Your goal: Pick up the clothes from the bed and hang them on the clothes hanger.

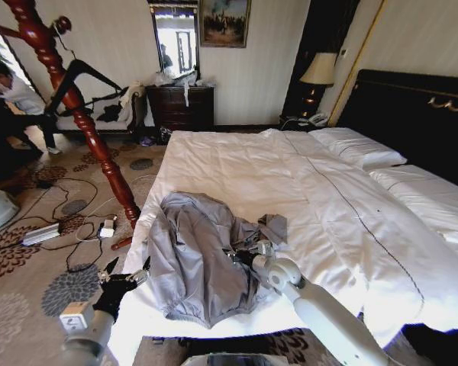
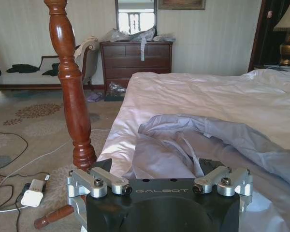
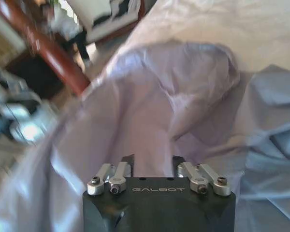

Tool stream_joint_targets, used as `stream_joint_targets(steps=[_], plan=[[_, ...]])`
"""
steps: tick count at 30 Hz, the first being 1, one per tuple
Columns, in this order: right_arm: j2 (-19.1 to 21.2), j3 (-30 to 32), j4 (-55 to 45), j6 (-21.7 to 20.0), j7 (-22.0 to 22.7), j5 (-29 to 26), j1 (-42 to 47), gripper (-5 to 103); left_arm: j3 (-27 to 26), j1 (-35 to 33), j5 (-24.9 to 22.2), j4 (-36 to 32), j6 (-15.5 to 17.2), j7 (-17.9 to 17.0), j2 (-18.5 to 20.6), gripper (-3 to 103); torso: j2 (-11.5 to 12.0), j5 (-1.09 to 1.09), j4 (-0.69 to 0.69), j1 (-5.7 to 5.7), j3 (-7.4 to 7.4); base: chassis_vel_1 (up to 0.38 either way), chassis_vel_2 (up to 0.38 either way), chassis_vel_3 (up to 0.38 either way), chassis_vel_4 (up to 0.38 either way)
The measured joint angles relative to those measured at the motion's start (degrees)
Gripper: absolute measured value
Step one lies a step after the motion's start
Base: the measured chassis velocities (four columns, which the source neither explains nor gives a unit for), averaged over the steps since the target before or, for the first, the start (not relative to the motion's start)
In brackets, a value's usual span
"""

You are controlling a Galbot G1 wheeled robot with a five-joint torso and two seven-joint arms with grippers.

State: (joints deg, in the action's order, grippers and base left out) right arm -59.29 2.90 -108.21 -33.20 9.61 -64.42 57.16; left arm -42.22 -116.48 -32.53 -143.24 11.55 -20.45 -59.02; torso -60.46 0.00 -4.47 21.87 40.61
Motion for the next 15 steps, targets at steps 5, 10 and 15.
stream_joint_targets(steps=[5, 10, 15], plan=[[-1.5, 4.8, -0.6, -0.4, 2.4, -10.5, -1.8, 57, 0.5, 0.1, 0.1, 0.0, 0.0, 0.0, -0.3, 100, 0.0, 0.00, 0.00, 0.00, 0.00, 0.000, 0.000, 0.000, 0.000], [-3.5, 5.5, 2.7, -1.5, 4.3, -16.0, -6.4, 73, 1.0, -0.2, 0.6, 0.0, 0.0, 0.0, -0.8, 100, 0.0, 0.00, -0.01, 0.00, 0.00, 0.000, 0.000, 0.000, 0.000], [-7.7, 3.0, 9.4, -2.2, 4.7, -16.3, -12.1, 90, 1.0, -0.5, 0.8, 0.0, -0.1, -0.1, -1.2, 100, 0.0, 0.00, 0.01, 0.01, 0.01, 0.000, 0.000, 0.000, 0.000]])
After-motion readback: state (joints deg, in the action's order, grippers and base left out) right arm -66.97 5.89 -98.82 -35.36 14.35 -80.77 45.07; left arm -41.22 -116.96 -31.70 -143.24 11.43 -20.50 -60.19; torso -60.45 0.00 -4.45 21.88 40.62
